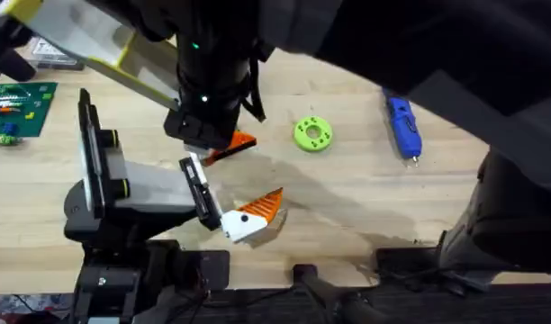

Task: Pick up the gripper from the table and insert it into the empty holder that is missing its gripper. Then pick up a screw, insert it into the mounting hole, and use the screwdriver to tighten it. Finally, clean up the table by picking up the vegetable and placing it into the bucket.

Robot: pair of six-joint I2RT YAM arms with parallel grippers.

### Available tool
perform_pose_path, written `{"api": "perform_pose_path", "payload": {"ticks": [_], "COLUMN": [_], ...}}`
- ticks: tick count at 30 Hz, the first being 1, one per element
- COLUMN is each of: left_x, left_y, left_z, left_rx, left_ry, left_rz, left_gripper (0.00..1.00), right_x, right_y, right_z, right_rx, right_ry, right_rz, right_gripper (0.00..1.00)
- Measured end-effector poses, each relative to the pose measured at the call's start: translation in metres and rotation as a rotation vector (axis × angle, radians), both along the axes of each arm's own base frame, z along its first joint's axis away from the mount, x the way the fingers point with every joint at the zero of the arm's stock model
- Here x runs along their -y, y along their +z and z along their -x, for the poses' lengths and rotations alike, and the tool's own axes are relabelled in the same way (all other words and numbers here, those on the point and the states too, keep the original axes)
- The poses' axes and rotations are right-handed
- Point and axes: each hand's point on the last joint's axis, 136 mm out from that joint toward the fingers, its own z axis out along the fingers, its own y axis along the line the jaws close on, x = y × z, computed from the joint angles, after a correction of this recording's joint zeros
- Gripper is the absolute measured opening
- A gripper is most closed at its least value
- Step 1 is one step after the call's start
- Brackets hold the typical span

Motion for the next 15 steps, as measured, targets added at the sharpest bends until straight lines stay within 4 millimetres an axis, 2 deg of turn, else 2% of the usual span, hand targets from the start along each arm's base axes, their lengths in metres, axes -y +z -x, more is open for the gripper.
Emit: {"api": "perform_pose_path", "payload": {"ticks": [6, 15], "left_x": [0.0, 0.0], "left_y": [0.0, -0.0001], "left_z": [0.0001, 0.0], "left_rx": [-0.004, -0.005], "left_ry": [0.0, 0.0], "left_rz": [0.002, 0.002], "left_gripper": [0.988, 0.988], "right_x": [-0.0016, -0.001], "right_y": [-0.008, -0.008], "right_z": [-0.001, -0.0007], "right_rx": [-0.01, -0.011], "right_ry": [-0.003, -0.003], "right_rz": [0.017, 0.019], "right_gripper": [0.013, 0.013]}}
